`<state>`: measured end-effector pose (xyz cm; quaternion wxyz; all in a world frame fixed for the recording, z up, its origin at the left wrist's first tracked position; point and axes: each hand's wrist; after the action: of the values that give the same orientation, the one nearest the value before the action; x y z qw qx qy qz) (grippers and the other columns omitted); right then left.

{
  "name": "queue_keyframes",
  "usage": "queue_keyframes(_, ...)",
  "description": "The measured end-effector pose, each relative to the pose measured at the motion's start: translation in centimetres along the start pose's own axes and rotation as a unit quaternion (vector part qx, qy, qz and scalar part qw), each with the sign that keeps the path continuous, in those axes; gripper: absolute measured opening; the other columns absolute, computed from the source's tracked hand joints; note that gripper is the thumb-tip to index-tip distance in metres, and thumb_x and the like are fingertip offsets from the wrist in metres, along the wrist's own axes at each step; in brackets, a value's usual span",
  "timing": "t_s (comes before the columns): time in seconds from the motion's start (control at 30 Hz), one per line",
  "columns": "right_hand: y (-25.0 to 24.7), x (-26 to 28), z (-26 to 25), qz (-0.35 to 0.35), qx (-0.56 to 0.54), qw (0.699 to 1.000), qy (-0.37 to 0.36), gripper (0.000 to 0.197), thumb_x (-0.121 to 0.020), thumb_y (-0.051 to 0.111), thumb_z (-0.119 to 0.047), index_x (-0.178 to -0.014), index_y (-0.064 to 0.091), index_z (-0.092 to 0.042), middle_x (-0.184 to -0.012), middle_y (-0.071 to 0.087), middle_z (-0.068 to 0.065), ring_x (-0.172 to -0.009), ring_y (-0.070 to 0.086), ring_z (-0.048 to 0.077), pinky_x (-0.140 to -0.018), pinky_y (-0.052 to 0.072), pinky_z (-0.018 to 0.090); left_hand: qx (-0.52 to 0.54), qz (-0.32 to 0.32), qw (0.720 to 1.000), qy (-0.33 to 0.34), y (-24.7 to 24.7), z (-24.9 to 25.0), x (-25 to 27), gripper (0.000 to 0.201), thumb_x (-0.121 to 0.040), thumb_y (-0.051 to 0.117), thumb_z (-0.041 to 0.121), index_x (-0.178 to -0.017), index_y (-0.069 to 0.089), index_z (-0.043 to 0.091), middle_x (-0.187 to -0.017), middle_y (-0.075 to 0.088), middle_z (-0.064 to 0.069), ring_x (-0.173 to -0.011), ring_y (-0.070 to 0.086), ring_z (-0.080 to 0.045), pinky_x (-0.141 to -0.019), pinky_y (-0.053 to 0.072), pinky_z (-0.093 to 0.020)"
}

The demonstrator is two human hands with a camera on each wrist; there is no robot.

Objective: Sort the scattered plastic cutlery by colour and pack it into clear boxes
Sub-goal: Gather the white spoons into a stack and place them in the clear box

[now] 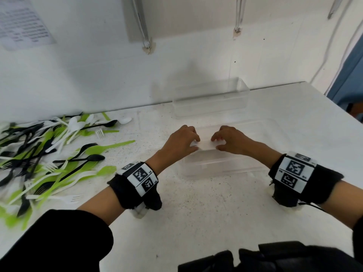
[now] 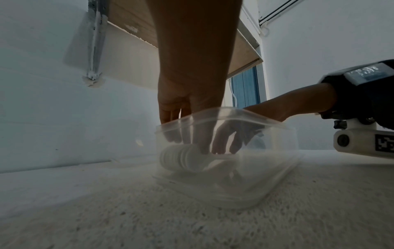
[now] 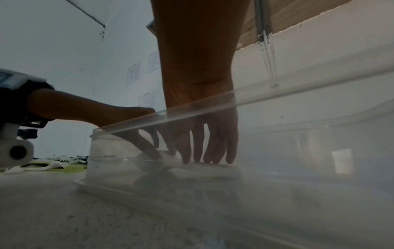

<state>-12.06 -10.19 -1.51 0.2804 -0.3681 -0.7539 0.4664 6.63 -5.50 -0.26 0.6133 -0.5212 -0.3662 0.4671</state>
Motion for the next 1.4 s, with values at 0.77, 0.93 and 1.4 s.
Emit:
queue_keyframes(0.77, 0.4, 0.6, -0.8, 0.019, 0.014, 1.000, 0.017, 0.030, -0.080, 0.069, -0.011, -0.110, 0.064, -0.013, -0.093, 0.046, -0.001, -0.097, 0.052, 0.022, -0.079, 0.039, 0.025, 0.020, -0.002, 0.999, 0.033, -0.4, -1.2, 0.3, 0.026, -0.086, 0.062, 0.011, -0.111, 0.067, 0.009, -0.110, 0.061, -0.007, -0.100, 0.055, -0.021, -0.079, 0.042, -0.026)
queue_keyframes(0.93, 0.6, 0.6, -1.1, 0.041, 0.021, 0.999, 0.014, 0.023, -0.081, 0.068, -0.013, -0.105, 0.066, -0.013, -0.089, 0.049, -0.002, -0.093, 0.054, 0.020, -0.072, 0.035, 0.022, 0.024, 0.001, 0.999, 0.032, -0.2, -1.2, 0.2, 0.023, -0.084, 0.065, 0.011, -0.106, 0.068, 0.009, -0.109, 0.060, -0.006, -0.096, 0.056, -0.021, -0.077, 0.042, -0.025)
queue_keyframes(1.4, 0.8, 0.6, -1.6, 0.054, 0.037, 0.998, 0.014, 0.021, -0.083, 0.067, -0.019, -0.104, 0.065, -0.014, -0.095, 0.057, 0.006, -0.082, 0.049, 0.015, -0.071, 0.038, 0.024, -0.033, 0.023, 0.999, 0.031, 0.3, -0.8, -0.5, 0.024, -0.084, 0.068, 0.027, -0.101, 0.064, 0.011, -0.103, 0.060, -0.005, -0.093, 0.052, -0.018, -0.076, 0.043, -0.026)
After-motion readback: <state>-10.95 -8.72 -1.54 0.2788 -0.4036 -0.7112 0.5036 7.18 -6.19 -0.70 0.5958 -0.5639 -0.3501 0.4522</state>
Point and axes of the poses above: each hand's wrist, its own x-axis away from the middle knuckle, its own y-axis out of the palm, z = x × y
